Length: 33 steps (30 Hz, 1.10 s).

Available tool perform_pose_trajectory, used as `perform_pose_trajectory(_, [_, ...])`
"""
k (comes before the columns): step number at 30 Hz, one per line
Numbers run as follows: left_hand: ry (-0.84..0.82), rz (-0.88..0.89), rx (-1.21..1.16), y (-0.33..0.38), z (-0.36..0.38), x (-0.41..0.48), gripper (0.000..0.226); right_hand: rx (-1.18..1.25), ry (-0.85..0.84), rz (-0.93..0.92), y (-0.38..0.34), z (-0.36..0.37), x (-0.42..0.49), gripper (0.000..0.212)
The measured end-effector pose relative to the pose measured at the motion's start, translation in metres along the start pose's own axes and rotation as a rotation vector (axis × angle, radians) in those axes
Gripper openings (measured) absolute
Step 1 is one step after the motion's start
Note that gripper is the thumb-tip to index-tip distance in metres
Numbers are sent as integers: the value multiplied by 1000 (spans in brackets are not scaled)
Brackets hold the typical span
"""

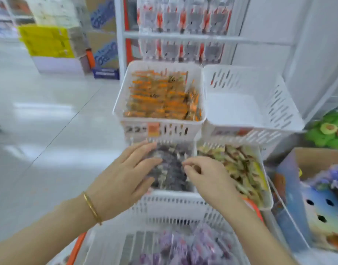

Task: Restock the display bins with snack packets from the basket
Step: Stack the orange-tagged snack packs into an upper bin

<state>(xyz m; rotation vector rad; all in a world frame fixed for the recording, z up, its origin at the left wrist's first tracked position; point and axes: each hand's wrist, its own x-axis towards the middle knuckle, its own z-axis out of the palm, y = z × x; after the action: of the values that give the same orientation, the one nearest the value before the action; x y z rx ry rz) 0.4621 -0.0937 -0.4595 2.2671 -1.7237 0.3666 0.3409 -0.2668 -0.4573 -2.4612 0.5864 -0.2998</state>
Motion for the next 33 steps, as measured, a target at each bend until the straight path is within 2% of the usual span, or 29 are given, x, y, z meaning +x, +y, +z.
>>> perform_pose_trajectory(3, [-303, -51, 62, 16, 11, -72, 41, 60, -224, 12, 12, 64, -38, 24])
perform_pose_trajectory(6, [-566, -76, 73, 31, 19, -133, 50, -10, -472, 15, 26, 134, -82, 25])
perform_pose_trajectory(10, [-746, -215, 44, 29, 32, -172, 51, -77, -704, 18, 40, 210, -116, 29])
perform_pose_trajectory(13, [-796, -223, 94, 24, 38, -173, 52, -81, -805, 17, 43, 249, -125, 23])
perform_pose_trajectory(17, [-788, -188, 131, 15, 42, -169, 51, -253, -1136, -31, 46, 271, -128, 37])
perform_pose_trajectory(19, [-770, -171, 131, 12, 43, -170, 50, -403, -1236, -67, 52, 276, -133, 34])
perform_pose_trajectory(21, [-766, -161, 132, 11, 43, -173, 50, -474, -1229, -101, 56, 280, -136, 32])
perform_pose_trajectory(24, [-777, -162, 133, 11, 45, -178, 49, -441, -1044, -101, 49, 283, -122, 35])
perform_pose_trajectory(26, [-772, -176, 117, 10, 45, -180, 49, -292, -866, -51, 37, 287, -103, 37])
perform_pose_trajectory(28, [-755, -201, 107, 7, 45, -182, 48, -118, -775, 8, 29, 302, -86, 36])
perform_pose_trajectory(30, [-757, -217, 111, 4, 44, -183, 48, -95, -822, 25, 26, 325, -82, 28])
perform_pose_trajectory(33, [-770, -231, 110, 2, 44, -182, 47, -205, -892, 38, 25, 359, -93, 12])
